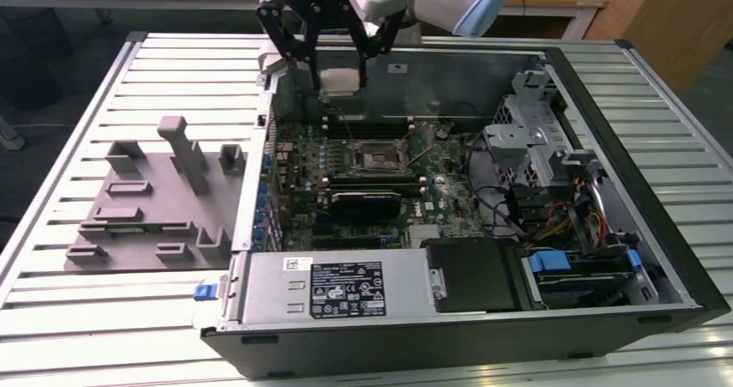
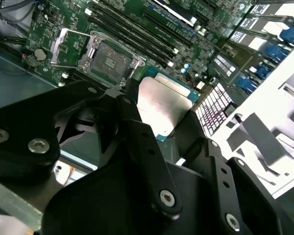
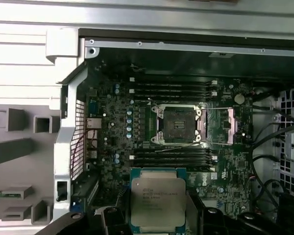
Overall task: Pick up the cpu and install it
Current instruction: 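Pick up the cpu and move it towards the insertion slot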
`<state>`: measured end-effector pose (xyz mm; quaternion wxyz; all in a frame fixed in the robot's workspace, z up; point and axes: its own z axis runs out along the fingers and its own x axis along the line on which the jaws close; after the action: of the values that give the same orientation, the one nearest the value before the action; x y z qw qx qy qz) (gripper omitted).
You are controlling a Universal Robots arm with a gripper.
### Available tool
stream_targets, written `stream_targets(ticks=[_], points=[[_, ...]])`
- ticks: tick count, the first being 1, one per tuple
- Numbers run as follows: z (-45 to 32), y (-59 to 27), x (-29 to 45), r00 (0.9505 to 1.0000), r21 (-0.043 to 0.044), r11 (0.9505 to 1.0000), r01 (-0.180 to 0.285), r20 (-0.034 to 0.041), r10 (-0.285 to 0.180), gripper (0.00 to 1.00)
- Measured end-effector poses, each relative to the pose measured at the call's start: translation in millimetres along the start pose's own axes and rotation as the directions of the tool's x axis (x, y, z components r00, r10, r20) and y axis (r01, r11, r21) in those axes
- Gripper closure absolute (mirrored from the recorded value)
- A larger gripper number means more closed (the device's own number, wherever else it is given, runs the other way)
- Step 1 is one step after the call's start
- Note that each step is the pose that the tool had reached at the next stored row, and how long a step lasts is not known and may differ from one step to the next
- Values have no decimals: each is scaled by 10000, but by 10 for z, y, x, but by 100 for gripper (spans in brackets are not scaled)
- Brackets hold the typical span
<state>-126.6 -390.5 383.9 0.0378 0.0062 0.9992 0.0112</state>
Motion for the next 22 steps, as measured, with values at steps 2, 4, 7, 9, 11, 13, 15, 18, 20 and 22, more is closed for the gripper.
stream_targets(ticks=[2, 4, 7, 9, 11, 13, 15, 18, 20, 22], points=[[37, -1, -27, 10000, 1, 10000, 1, -1, -1, 46], [78, -1, -57, 10000, 1, 10000, 1, -1, -1, 46], [135, -1, -99, 10000, 1, 10000, -1, -1, 1, 46], [172, -2, -125, 10000, 4, 10000, 0, -3, 0, 46], [212, -2, -150, 10000, 2, 10000, 0, -2, 0, 46], [250, -3, -173, 10000, 2, 10000, 1, -2, -1, 46], [288, -4, -193, 10000, 2, 10000, 0, -3, 0, 46], [346, -4, -224, 10000, 2, 10000, -1, -6, 1, 46], [383, -5, -245, 10000, 2, 10000, -1, -8, 1, 46], [421, -6, -264, 10000, 2, 10000, 0, -10, 0, 46]])
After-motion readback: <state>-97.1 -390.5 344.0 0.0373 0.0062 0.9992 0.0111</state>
